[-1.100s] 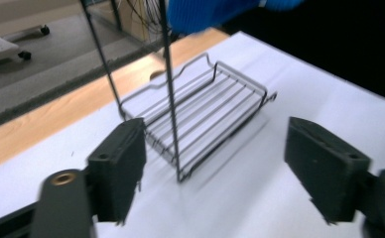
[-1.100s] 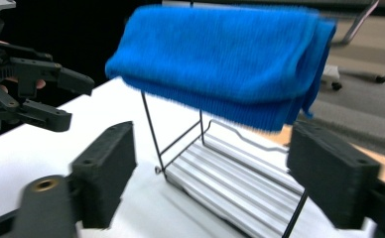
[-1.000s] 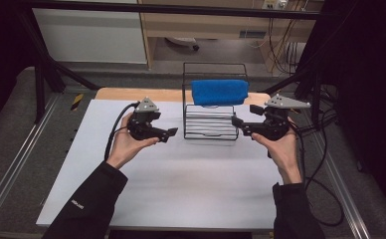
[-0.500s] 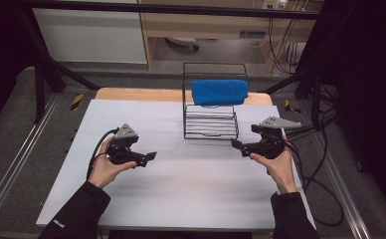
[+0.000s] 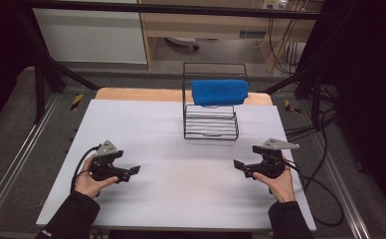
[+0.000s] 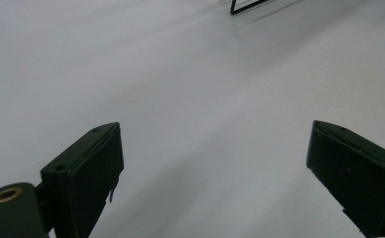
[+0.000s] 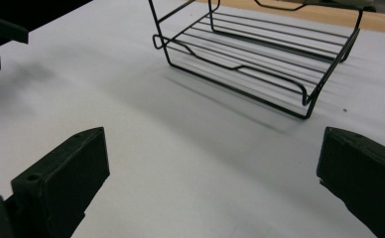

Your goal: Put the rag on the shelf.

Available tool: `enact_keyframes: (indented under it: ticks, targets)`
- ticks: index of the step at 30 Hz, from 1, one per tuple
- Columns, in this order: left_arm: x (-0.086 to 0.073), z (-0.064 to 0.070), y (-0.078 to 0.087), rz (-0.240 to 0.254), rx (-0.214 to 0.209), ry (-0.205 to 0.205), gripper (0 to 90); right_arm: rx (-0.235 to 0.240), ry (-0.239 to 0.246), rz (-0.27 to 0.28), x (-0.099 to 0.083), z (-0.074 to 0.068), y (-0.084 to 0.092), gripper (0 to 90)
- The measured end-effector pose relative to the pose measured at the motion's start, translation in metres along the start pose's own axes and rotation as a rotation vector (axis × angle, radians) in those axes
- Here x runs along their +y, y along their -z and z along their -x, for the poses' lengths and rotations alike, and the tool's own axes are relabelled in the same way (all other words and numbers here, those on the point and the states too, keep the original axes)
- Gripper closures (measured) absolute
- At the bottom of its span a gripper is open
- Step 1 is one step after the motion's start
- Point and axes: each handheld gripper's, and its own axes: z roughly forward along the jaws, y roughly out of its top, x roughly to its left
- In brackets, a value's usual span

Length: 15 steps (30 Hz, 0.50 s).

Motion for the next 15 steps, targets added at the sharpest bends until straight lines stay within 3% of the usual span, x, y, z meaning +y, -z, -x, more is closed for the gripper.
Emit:
enact_keyframes:
  ticks: [7, 15]
  targets:
    - [-0.021, -0.005, 0.010, 0.005, 0.008, 0.021, 6.7, 0.020, -0.022, -0.020, -0.027, 0.008, 0.006, 0.6]
    - [-0.037, -0.004, 0.015, -0.005, 0.015, -0.003, 5.7, 0.015, -0.051, -0.032, -0.048, 0.014, 0.014, 0.6]
